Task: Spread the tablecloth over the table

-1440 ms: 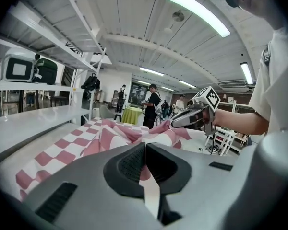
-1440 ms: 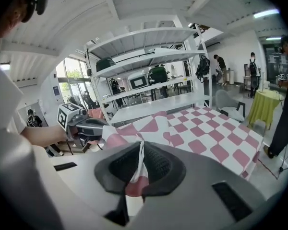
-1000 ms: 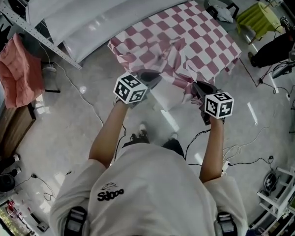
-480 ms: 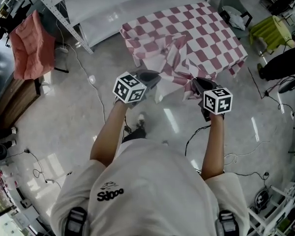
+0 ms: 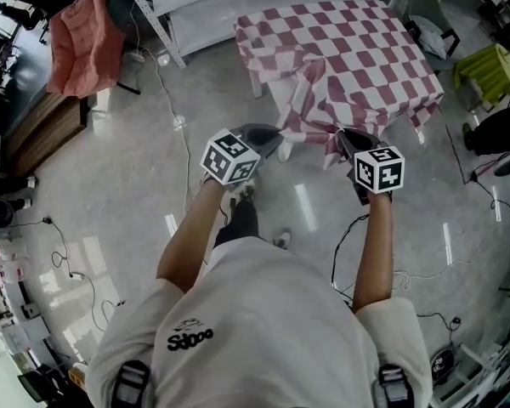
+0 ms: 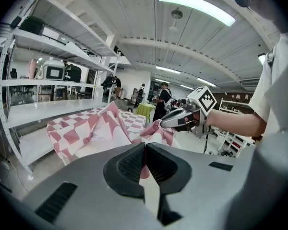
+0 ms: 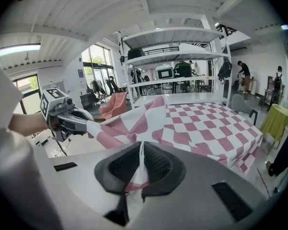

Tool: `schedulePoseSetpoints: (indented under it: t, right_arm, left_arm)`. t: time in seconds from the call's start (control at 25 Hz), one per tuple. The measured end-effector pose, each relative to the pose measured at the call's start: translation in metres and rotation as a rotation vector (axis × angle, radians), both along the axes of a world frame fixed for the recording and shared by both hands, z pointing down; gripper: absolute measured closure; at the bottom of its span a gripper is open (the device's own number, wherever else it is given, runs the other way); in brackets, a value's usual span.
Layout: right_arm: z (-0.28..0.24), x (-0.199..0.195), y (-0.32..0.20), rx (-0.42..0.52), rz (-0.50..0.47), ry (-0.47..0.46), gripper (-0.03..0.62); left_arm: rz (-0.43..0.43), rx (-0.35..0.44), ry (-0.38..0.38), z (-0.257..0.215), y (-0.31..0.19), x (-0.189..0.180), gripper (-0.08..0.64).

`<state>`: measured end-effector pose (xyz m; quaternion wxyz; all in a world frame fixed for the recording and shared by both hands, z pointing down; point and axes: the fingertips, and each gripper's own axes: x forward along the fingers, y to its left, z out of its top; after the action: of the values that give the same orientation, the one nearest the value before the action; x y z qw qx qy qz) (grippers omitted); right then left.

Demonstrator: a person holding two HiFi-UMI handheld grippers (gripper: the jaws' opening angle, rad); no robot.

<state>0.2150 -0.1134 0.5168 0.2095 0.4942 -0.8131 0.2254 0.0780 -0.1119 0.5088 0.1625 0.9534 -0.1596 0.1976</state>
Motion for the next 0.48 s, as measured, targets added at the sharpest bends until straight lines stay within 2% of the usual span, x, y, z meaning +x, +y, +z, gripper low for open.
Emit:
schedulePoseSetpoints:
  t: [0.12, 0.36, 0.48]
  right_arm:
    - [0.014, -0.005, 0.020, -0.009, -0.022, 0.012, 0.549]
    - [0.038, -0.014, 0.059, -0.035, -0.033, 0.033, 0.549]
    - [0.042, -0.016, 0.068, -0.030, -0.016, 0.058, 0.549]
  left_arm:
    - [-0.007, 0.002, -0.023, 0.013, 0.033, -0.004, 0.529]
    - [-0.063, -0.060, -0.014, 0.030, 0.092, -0.012, 0.529]
    - [-0.054, -0.080, -0.023, 0.036, 0.117, -0.014, 0.529]
